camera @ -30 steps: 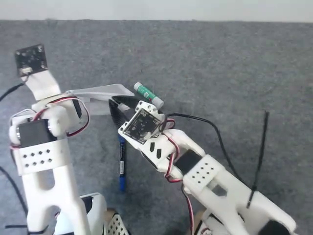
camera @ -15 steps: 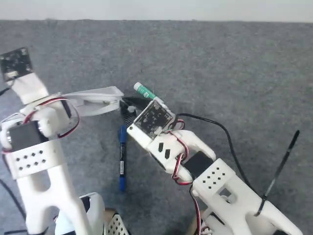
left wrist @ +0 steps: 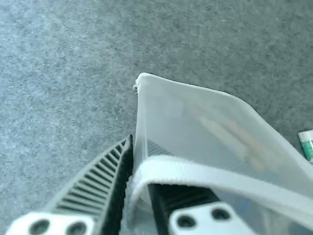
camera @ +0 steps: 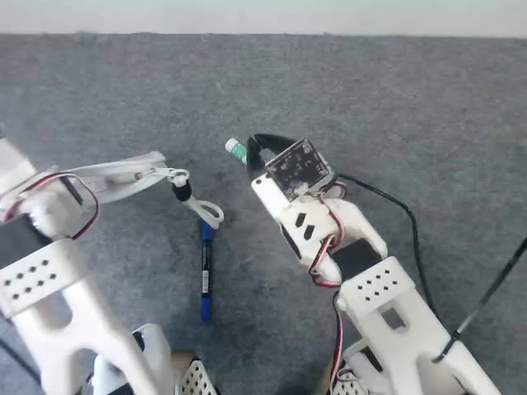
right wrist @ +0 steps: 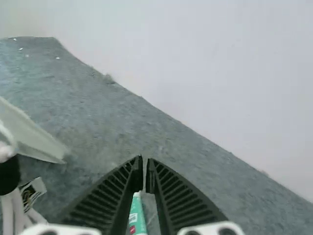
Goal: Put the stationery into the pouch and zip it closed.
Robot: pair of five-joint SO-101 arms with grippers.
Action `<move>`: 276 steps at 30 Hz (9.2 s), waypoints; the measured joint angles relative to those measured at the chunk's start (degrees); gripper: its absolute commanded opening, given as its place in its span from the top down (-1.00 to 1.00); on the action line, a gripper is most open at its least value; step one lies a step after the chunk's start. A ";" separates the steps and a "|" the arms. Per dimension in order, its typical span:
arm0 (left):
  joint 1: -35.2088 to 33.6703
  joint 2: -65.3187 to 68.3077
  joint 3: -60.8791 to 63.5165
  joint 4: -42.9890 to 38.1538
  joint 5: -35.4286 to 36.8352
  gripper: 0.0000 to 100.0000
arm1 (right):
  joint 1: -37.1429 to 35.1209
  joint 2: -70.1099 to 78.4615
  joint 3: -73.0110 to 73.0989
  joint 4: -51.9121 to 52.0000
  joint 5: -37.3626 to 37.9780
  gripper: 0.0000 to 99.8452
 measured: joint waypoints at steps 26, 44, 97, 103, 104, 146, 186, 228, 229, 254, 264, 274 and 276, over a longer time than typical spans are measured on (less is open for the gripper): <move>-1.49 -0.09 2.11 -2.73 0.00 0.98 | 1.32 28.13 -20.48 13.63 0.35 0.57; -1.49 -0.09 2.11 -2.73 0.00 0.98 | 1.32 42.64 -28.66 13.63 0.70 0.57; -1.41 -0.09 2.11 -2.73 0.00 0.98 | 1.76 84.92 -82.29 58.20 8.62 0.99; -1.41 -0.09 2.11 -2.73 0.00 0.98 | 1.76 83.96 -82.29 64.35 8.79 0.98; -1.41 -0.09 2.11 -2.73 0.00 0.98 | 1.76 83.34 -82.29 65.85 8.79 0.98; -1.41 -0.09 2.11 -2.73 0.00 0.98 | -1.49 89.32 -89.05 70.86 13.27 0.99; -1.41 -0.09 2.11 -2.73 0.09 0.98 | -2.29 66.55 -89.41 93.01 13.01 0.99; 20.40 -3.52 -2.64 3.87 0.26 0.98 | -2.73 26.29 -65.49 87.91 1.14 0.99; 20.40 -3.69 -2.29 3.87 0.26 0.98 | -2.73 24.88 -64.62 87.47 1.05 0.99; 20.31 -4.75 0.62 2.46 0.09 0.98 | -11.34 -11.60 -27.34 54.68 -9.41 0.99; 20.31 -4.75 0.62 2.46 0.09 0.98 | -11.25 -21.45 -8.97 31.30 -9.41 0.99; 20.31 -4.75 0.62 2.46 0.09 0.98 | -11.34 -21.80 -6.42 22.51 -9.41 0.99; 20.31 -4.75 0.62 2.46 0.09 0.98 | -11.34 -21.80 -4.22 18.20 -9.41 0.99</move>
